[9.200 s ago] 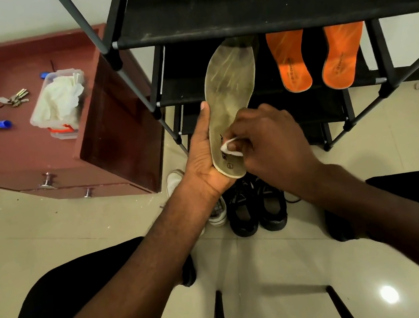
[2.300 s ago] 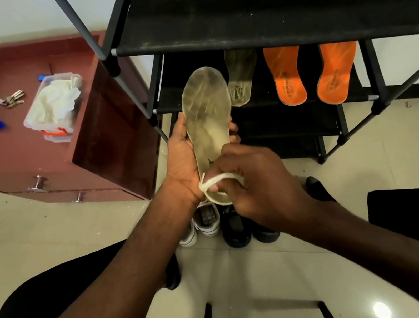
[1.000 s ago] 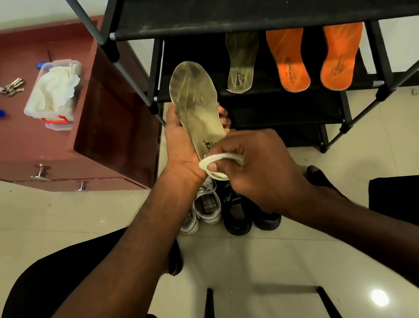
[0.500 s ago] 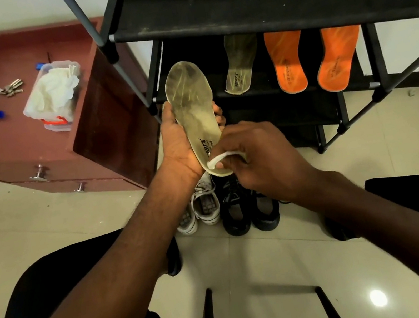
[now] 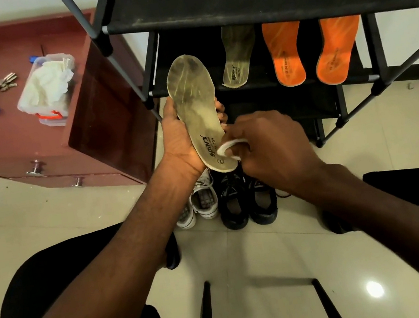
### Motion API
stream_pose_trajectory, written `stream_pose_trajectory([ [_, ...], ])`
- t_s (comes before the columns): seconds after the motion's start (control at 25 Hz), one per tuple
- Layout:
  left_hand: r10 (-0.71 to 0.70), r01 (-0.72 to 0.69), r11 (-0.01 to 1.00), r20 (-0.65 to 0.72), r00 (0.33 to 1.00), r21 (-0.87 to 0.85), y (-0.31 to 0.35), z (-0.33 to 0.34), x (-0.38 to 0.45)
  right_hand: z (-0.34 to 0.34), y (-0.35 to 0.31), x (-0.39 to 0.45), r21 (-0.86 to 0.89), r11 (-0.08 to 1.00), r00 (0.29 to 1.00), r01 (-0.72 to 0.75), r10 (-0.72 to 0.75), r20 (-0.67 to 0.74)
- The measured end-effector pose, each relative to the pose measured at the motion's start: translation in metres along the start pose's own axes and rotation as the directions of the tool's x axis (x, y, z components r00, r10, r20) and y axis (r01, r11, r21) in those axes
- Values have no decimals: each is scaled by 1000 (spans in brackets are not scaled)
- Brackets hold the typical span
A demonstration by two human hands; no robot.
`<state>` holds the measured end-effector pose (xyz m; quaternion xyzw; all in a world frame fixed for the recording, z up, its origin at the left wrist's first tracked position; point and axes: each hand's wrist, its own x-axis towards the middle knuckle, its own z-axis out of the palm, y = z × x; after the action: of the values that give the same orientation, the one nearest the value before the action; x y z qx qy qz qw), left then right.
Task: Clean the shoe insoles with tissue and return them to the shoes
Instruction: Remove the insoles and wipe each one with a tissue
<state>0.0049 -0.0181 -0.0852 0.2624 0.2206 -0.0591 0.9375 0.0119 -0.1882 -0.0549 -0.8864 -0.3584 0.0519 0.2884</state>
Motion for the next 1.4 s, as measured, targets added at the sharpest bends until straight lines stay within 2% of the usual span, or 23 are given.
stream_pose_trajectory([
  [0.08, -23, 23, 1000, -11, 1000, 6, -5, 3, -1, 5, -6, 3, 17, 1000, 997, 19, -18, -73],
  [0.12, -34, 34, 999, -14, 999, 6, -6, 4, 0, 8, -11, 4, 82, 995, 997, 50, -46, -56],
  [0.2, -44, 44, 999, -15, 999, 1, -6, 3, -3, 6, -13, 2, 222, 974, 996, 54, -68, 53],
  [0.28, -29, 29, 999, 16, 999, 25, -3, 3, -7, -2, -7, 1, 316, 949, 992, -20, -22, 126],
  [0.36, -55, 49, 996, 70, 996, 76, -3, 7, -12, -8, 2, 5, 432, 898, 996, -84, 95, -4],
  [0.48, -96, 76, 983, 119, 988, 165, -7, 10, -20, -11, 6, 17, 551, 830, 960, -85, 216, -177],
  [0.6, -132, 106, 979, 140, 981, 174, -8, 10, -24, -11, 10, 24, 498, 865, 949, -67, 209, -235],
  [0.88, -126, 108, 983, 122, 985, 147, -8, 20, -29, -7, 10, 18, 300, 954, 971, 7, 66, -231],
  [1.12, -127, 98, 980, 168, 978, 170, -10, 23, -27, -9, 10, 19, 249, 968, 960, -21, 89, -266],
  [1.28, -150, 126, 981, 161, 976, 148, -10, 23, -26, -17, 17, 21, 75, 997, 951, 11, 13, -310],
  [1.4, -154, 132, 980, 150, 977, 148, -10, 24, -25, -22, 21, 23, 16, 999, 956, 32, -26, -293],
])
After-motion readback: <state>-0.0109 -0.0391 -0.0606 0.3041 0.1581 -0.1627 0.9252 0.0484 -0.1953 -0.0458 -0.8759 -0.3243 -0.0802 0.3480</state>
